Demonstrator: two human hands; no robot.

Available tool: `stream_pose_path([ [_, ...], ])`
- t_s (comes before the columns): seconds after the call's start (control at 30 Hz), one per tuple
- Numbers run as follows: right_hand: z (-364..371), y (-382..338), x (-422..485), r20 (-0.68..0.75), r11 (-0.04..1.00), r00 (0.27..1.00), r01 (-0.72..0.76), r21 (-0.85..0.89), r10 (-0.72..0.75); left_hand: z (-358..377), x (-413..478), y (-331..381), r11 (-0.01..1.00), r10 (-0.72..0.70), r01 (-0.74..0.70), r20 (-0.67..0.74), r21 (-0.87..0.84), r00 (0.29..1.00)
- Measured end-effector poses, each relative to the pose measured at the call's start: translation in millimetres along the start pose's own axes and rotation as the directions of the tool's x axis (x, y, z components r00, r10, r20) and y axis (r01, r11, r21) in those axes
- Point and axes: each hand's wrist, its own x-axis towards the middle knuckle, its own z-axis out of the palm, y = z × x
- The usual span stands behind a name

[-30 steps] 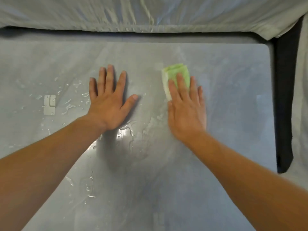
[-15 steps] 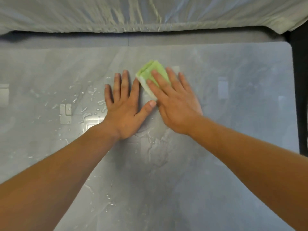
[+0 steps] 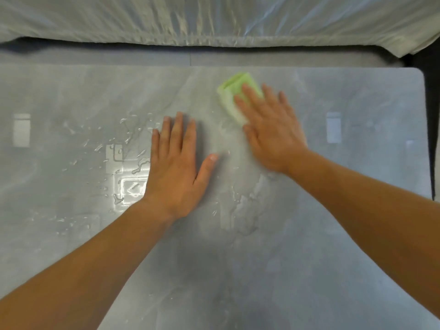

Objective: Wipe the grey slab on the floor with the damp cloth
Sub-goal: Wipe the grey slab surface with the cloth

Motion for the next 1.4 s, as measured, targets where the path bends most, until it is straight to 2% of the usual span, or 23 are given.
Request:
stream_pose_path([
  [0.07,-5.1,5.1,22.6,-0.053,0.944,0.945,-0.317,0.097,0.323,3.1,-12.8,-8.5,0.998,-0.02,0.018,0.031,0.061,0.999],
  [0.13,-5.2,-21.6,29.2,-0.079,0.874,0.875,-0.464,0.146,0.477,6.1,-21.0,-13.0,0.997,-0.042,0.039,0.039,0.068,0.998],
  [0.17,-1.0,-39.7,22.9,-0.083,0.899,0.898,-0.419,0.128,0.431,7.1,-22.6,-13.4,0.998,-0.044,0.042,0.028,0.044,0.999],
  [0.23,10.0,-69.8,-7.8,-0.042,0.989,0.989,-0.136,0.055,0.139,7.3,-22.6,-12.6,0.999,-0.043,0.043,0.014,-0.015,0.999],
  [0.3,14.8,-66.9,-38.6,0.045,0.993,0.992,0.116,-0.007,-0.116,7.9,-22.3,-12.9,0.999,-0.04,0.041,0.025,-0.017,0.999],
  [0.33,12.8,-52.6,-40.6,0.056,0.988,0.987,0.154,-0.012,-0.153,8.4,-22.7,-13.7,0.999,-0.037,0.037,0.034,0.001,0.999],
  [0.37,10.5,-35.5,-35.5,0.031,0.993,0.992,0.121,-0.008,-0.121,9.2,-23.4,-14.8,0.999,-0.033,0.032,0.045,0.021,0.998],
  [0.43,2.5,-6.4,-15.7,-0.024,0.992,0.993,-0.116,0.042,0.117,11.4,-23.0,-16.8,0.998,-0.018,0.015,0.06,0.056,0.998],
  [0.5,-1.9,-6.8,-4.2,-0.043,0.931,0.935,-0.343,0.128,0.351,12.3,-22.1,-18.2,0.998,-0.012,0.007,0.065,0.068,0.998],
  [0.53,0.8,-22.2,-8.3,-0.061,0.908,0.911,-0.397,0.133,0.407,12.0,-21.8,-18.5,0.998,-0.009,0.005,0.061,0.063,0.998],
  [0.6,15.1,-60.5,-38.1,-0.074,0.948,0.948,-0.304,0.089,0.311,9.7,-24.3,-18.6,0.999,0.006,-0.007,0.039,0.044,0.999],
  [0.7,28.7,-70.3,-90.5,0.015,0.996,0.997,0.079,0.032,-0.079,9.6,-38.1,-18.8,0.998,0.047,-0.046,-0.019,0.031,0.999],
  [0.73,27.8,-55.0,-92.2,0.015,0.992,0.992,0.122,0.029,-0.122,11.1,-43.9,-19.0,0.998,0.055,-0.054,-0.035,0.032,0.998],
  [0.77,25.9,-39.7,-89.5,-0.002,0.997,0.998,0.069,0.042,-0.069,13.5,-49.8,-19.6,0.998,0.06,-0.058,-0.038,0.038,0.997],
  [0.83,18.3,-17.0,-82.2,-0.046,0.97,0.975,-0.211,0.119,0.218,18.6,-61.1,-19.6,0.998,0.054,-0.053,-0.021,0.045,0.998],
  [0.93,21.6,-42.1,-83.0,-0.099,0.843,0.849,-0.488,0.227,0.519,24.9,-73.7,-20.0,0.999,0.018,-0.018,-0.007,0.028,1.0],
  [1.0,33.3,-83.7,-102.3,-0.113,0.858,0.862,-0.464,0.219,0.494,27.2,-78.7,-20.2,1.0,0.022,-0.022,-0.017,0.008,1.0],
  [1.07,42.2,-108.9,-127.1,-0.082,0.939,0.944,-0.305,0.159,0.32,27.6,-79.0,-22.0,0.999,0.032,-0.032,-0.03,0.0,0.999],
  [1.13,41.6,-95.1,-130.2,-0.058,0.982,0.985,-0.152,0.115,0.16,28.4,-78.8,-25.7,0.999,0.05,-0.05,-0.023,0.011,0.998],
  [1.17,37.9,-81.0,-120.7,-0.07,0.986,0.988,-0.13,0.105,0.138,28.9,-79.2,-28.1,0.998,0.064,-0.064,-0.018,0.018,0.998],
  [1.23,28.4,-52.0,-90.7,-0.113,0.964,0.962,-0.236,0.121,0.25,30.1,-79.7,-31.4,0.996,0.083,-0.083,-0.009,0.033,0.996],
  [1.33,19.6,-40.8,-63.8,-0.114,0.85,0.855,-0.471,0.236,0.505,30.0,-78.9,-32.1,0.996,0.083,-0.082,-0.008,0.044,0.997],
  [1.4,26.0,-69.2,-81.1,-0.123,0.832,0.837,-0.494,0.252,0.534,28.0,-79.0,-31.4,0.997,0.076,-0.076,-0.011,0.033,0.997],
])
